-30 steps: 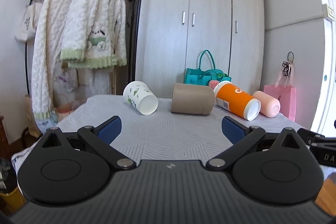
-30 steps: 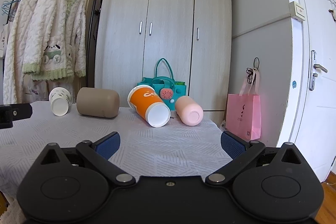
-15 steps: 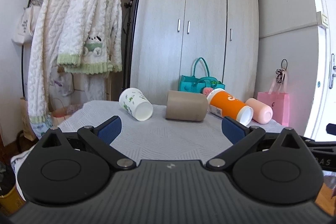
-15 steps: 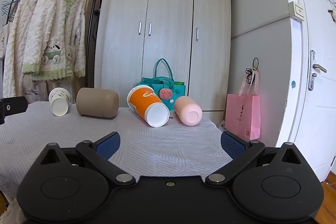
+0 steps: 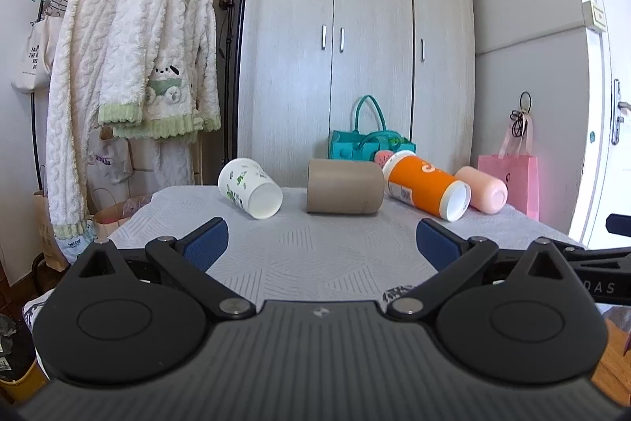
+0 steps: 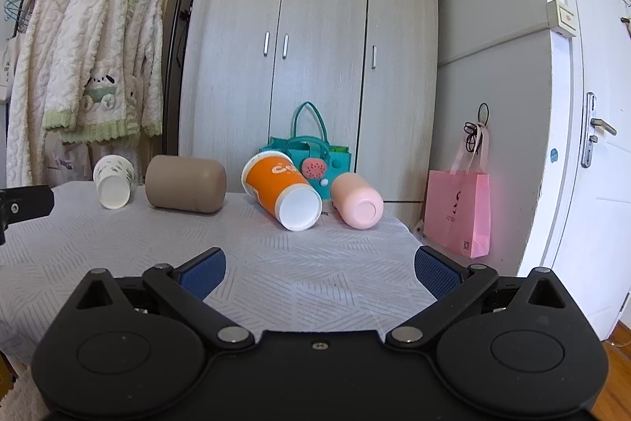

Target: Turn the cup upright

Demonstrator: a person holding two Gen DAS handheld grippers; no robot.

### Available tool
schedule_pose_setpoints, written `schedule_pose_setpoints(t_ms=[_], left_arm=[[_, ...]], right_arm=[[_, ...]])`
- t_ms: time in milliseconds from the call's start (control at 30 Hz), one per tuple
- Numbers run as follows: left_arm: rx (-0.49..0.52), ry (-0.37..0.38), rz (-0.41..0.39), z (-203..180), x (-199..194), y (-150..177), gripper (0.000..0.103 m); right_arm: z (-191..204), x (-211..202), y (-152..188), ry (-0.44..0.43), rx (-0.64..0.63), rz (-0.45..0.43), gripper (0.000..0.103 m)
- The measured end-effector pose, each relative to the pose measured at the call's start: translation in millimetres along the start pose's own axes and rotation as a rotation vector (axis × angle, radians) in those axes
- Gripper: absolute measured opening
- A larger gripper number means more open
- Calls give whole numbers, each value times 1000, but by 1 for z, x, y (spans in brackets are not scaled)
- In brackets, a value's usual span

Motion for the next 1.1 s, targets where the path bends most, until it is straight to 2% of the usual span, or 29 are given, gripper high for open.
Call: schedule_pose_setpoints(t_ms=[167,267,367,467,600,667,767,933,1000,1100], left_arm=[[-7,10,33,3,1,-2,103],[13,3,71,0,2,-10,103],[71,-3,89,-6,2,-24,103],[143,-16,115,-13,2,-39,103],[215,-108,167,-22,9,-56,103],[250,-110,176,-30,14,-63,103],[282,-13,190,-44,20,-75,103],[239,253,305,-67,43,-100,103],[226,336,310,-77,53,-107,103],[222,342,290,-90,74,-112,103]], right_arm=[[0,-2,-2,-17,-1,8,103],[-1,-7,-11,-74,-17,28,103],[-8,-14,-22,-157,-32,58,103],[-14,-20,-33,-200,-66,86,103],[-28,-22,-46,-248,-93,117,103],[-38,-20,-55,-288,-64,137,103],[-51,-12,-68,-340,-31,166,103],[-67,5,-90,-382,-49,195,103],[-74,16,-97,-404,-41,211,103],[-89,34,-99,-416,0,236,103]])
Point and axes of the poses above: each gripper's, at about its wrist camera, not at the fingertips, and x roughly the way its jaws point, z to its left, y to its underside, the point moved 2 cm from there along x, roughly the way its jaws point, and after that the axes turned 6 degrees about -y, right-handed, at the moved point
